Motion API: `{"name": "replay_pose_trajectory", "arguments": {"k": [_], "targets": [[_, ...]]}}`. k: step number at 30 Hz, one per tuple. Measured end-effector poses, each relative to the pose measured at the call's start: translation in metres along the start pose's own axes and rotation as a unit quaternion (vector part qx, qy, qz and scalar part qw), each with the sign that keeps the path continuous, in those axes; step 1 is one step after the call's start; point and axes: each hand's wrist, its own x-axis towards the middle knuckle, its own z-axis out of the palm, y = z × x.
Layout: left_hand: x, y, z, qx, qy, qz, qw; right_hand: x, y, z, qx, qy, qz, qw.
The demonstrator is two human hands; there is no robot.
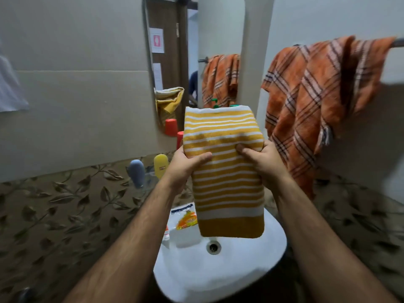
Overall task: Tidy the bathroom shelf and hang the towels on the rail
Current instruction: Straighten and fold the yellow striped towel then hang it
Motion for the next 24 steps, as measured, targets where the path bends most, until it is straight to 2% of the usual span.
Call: {"name": "replay_pose_trajectory", "arguments": {"k": [5,9,15,21,24], "targets": [[0.013,0.010,0.048,-0.024,-0.020,0.042,0.999,-0.019,-0.030,-0.032,-0.047,0.081,-0.060,0.994],[0.024,0.025,0.092,-0.054,-0.060,0.095,0.992,-0.029,-0.060,-0.058,-0.109,0.150,-0.128,0.974],[0.040,0.037,0.163,-0.038,-0.023,0.213,0.976,-0.040,-0.105,-0.098,-0.145,0.237,-0.193,0.941],[0.058,0.049,0.221,-0.051,-0.022,0.276,0.960,-0.050,-0.145,-0.130,-0.201,0.266,-0.225,0.916],[0.069,0.058,0.249,-0.038,-0.022,0.293,0.955,-0.049,-0.162,-0.148,-0.240,0.282,-0.262,0.891]]}}
